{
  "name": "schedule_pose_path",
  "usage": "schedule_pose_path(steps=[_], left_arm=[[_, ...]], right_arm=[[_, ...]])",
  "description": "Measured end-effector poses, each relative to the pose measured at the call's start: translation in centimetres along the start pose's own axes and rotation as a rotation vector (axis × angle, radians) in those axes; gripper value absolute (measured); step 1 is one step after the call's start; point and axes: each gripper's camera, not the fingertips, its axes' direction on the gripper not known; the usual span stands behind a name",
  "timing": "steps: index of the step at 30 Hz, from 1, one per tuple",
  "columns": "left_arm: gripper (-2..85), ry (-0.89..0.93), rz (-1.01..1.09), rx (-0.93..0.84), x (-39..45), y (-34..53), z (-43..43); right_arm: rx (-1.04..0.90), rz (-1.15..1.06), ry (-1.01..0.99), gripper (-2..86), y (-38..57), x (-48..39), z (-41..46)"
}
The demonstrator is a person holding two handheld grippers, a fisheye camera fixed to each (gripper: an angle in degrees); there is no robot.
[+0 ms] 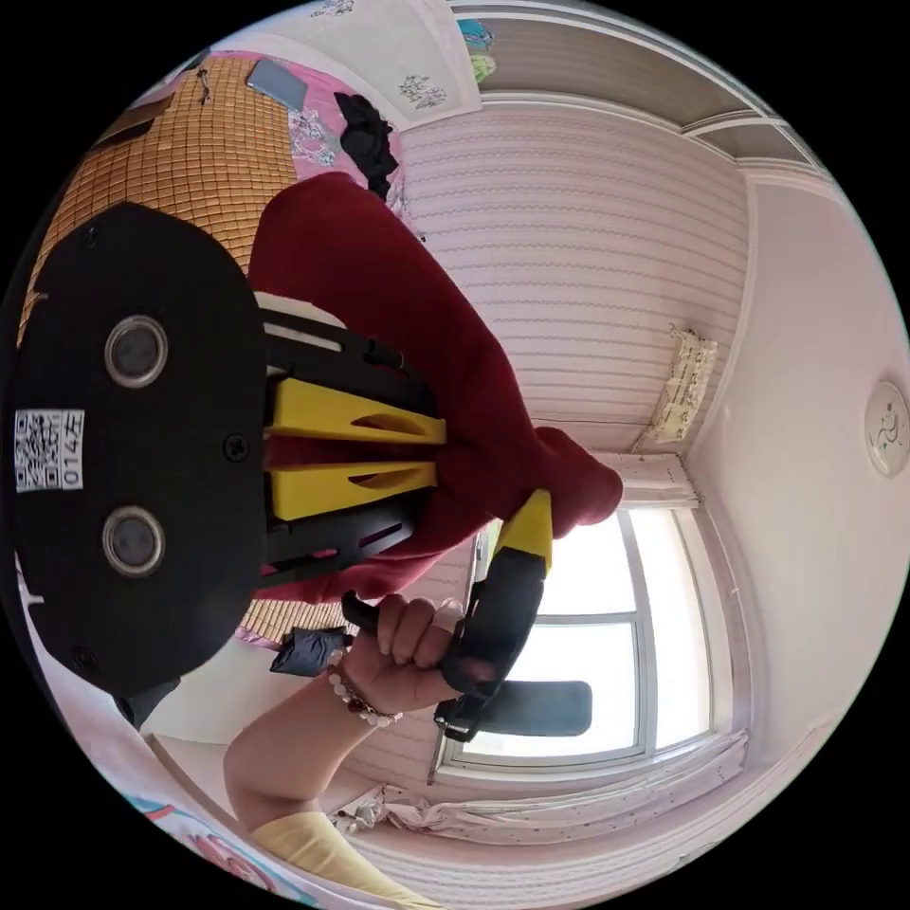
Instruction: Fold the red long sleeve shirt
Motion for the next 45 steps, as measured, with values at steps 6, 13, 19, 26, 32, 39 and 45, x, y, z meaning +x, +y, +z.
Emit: schedule_pose_path(steps=[6, 13, 19, 26, 32, 39, 45], left_arm=[[5.1, 0.134, -0.210, -0.496, -3.6, 14.3, 4.4], [5.4, 0.045, -0.451, -0.637, -12.1, 21.2, -2.5], [9.0, -0.275, -0.498, -0.658, -23.3, 20.7, -4.1], [11.4, -0.323, -0.695, -0.930, -33.5, 22.7, 2.8], [4.4, -0.175, -0.890, -0.940, -37.9, 22.6, 2.6], [0.5, -0.076, -0.601, -0.400, -40.5, 6.6, -2.1], [2.6, 0.175, -0.216, -0.141, -36.0, 2.3, -13.1]], right_arm=[[-0.590, 0.432, 0.060, -0.1, 18.9, 2.2, 5.7], [-0.653, 0.917, 0.100, 2.0, 31.5, 4.2, 5.7], [-0.634, 0.878, 0.112, 9.2, 28.2, 12.1, 15.0], [-1.039, 0.897, 0.128, 11.6, 33.5, 22.3, 31.3], [-0.910, 0.981, 0.034, 3.4, 32.9, 29.8, 29.6], [-0.212, 0.808, 0.076, 2.0, 19.2, 37.0, 13.1], [-0.052, 0.662, 0.334, 3.0, 23.6, 32.4, -3.3]])
